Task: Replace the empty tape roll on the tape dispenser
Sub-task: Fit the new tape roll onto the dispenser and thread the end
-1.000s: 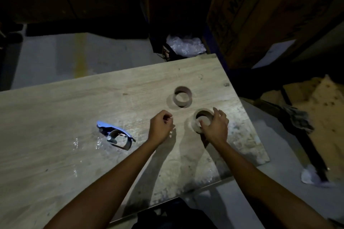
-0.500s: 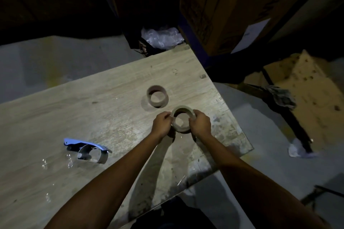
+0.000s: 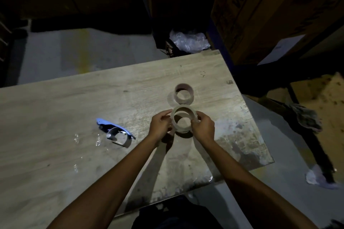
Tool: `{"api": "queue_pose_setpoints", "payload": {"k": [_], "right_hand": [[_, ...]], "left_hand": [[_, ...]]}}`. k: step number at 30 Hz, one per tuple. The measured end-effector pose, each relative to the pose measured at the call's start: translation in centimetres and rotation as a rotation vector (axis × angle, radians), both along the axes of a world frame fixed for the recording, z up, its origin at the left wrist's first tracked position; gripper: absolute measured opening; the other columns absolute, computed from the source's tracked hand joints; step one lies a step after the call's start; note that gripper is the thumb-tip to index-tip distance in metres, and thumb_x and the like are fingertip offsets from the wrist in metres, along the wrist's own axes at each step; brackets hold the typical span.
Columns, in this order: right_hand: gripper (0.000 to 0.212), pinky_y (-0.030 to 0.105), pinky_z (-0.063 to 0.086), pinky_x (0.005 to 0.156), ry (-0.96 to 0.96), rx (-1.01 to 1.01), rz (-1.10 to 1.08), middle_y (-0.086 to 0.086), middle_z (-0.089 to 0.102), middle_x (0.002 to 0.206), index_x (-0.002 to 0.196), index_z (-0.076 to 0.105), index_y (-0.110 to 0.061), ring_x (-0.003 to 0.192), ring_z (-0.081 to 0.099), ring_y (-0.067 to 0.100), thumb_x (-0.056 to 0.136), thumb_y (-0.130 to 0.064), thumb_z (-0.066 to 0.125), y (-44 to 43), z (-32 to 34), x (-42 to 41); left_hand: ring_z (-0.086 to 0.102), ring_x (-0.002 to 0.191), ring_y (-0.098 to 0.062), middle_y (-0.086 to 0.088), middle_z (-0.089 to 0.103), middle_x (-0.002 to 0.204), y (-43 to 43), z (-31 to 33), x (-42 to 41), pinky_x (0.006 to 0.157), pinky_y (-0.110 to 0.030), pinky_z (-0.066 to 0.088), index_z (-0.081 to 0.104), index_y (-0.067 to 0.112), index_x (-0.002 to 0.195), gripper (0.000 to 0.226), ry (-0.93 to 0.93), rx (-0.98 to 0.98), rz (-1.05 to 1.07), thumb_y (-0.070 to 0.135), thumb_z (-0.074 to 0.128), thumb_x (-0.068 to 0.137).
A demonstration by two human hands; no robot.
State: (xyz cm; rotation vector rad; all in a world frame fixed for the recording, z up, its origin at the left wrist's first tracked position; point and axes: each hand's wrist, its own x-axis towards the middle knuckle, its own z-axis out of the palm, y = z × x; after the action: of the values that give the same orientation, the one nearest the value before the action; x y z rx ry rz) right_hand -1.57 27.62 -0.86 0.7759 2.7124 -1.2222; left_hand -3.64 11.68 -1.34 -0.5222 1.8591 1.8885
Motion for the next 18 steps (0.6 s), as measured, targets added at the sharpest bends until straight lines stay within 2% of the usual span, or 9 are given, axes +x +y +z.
{"api": "queue_pose_setpoints", "payload": {"k": [3, 6, 9, 12, 15, 18], "right_hand": [[0.03, 0.031, 0.051, 0.078, 0.05, -0.031, 0.069, 0.009, 0.073, 0.109, 0.119, 0.069, -0.013, 0.099, 0.068, 0.026, 0.095, -0.03, 0.058, -2.5, 1.1, 0.2], [0.031, 0.027, 0.049, 0.079, 0.094, -0.093, 0.13, 0.007, 0.073, 0.111, 0.118, 0.069, -0.013, 0.101, 0.067, 0.022, 0.093, -0.029, 0.062, -5.2, 2.3, 0.5], [0.038, 0.039, 0.057, 0.084, 0.083, -0.19, 0.201, 0.004, 0.072, 0.109, 0.117, 0.068, -0.018, 0.098, 0.067, 0.019, 0.088, -0.042, 0.064, -8.1, 3.3, 1.0], [0.063, 0.048, 0.058, 0.082, 0.035, -0.261, 0.341, -0.004, 0.068, 0.111, 0.128, 0.06, -0.027, 0.099, 0.066, 0.017, 0.078, -0.064, 0.063, -10.7, 3.9, 1.7], [0.078, 0.036, 0.054, 0.087, 0.044, -0.194, 0.542, -0.011, 0.058, 0.119, 0.142, 0.046, -0.03, 0.109, 0.058, 0.011, 0.076, -0.06, 0.072, -13.3, 4.5, 2.4], [0.068, 0.032, 0.054, 0.079, 0.095, -0.085, 0.707, -0.01, 0.066, 0.114, 0.133, 0.055, -0.037, 0.097, 0.064, 0.01, 0.073, -0.058, 0.076, -15.9, 4.5, 3.2]], "left_hand": [[0.071, 0.098, -0.031, -0.009, 0.073, 0.11, -3.2, 1.6, 0.8, 0.086, -0.048, 0.059, 0.068, 0.016, 0.122, 0.032, -0.035, 0.065, 0.062, 0.006, 0.055, 0.095], [0.07, 0.097, -0.031, -0.009, 0.072, 0.112, -6.5, 2.7, 2.0, 0.083, -0.043, 0.058, 0.07, 0.017, 0.119, 0.029, -0.055, 0.09, 0.14, 0.01, 0.056, 0.096], [0.068, 0.086, -0.028, -0.01, 0.073, 0.102, -9.7, 3.8, 3.4, 0.073, -0.038, 0.052, 0.071, 0.014, 0.115, 0.024, -0.054, 0.116, 0.248, 0.014, 0.055, 0.097], [0.062, 0.084, -0.029, -0.014, 0.07, 0.093, -12.9, 4.1, 4.8, 0.062, -0.031, 0.051, 0.071, 0.008, 0.109, 0.022, -0.061, 0.134, 0.354, 0.015, 0.057, 0.095], [0.067, 0.084, -0.028, -0.019, 0.072, 0.099, -15.6, 4.3, 6.4, 0.06, -0.03, 0.054, 0.072, 0.007, 0.104, 0.018, -0.039, 0.157, 0.408, 0.015, 0.06, 0.093], [0.071, 0.085, -0.027, -0.017, 0.072, 0.101, -17.7, 4.5, 7.9, 0.065, -0.03, 0.057, 0.073, 0.007, 0.103, 0.016, -0.014, 0.157, 0.458, 0.013, 0.062, 0.092]]}}
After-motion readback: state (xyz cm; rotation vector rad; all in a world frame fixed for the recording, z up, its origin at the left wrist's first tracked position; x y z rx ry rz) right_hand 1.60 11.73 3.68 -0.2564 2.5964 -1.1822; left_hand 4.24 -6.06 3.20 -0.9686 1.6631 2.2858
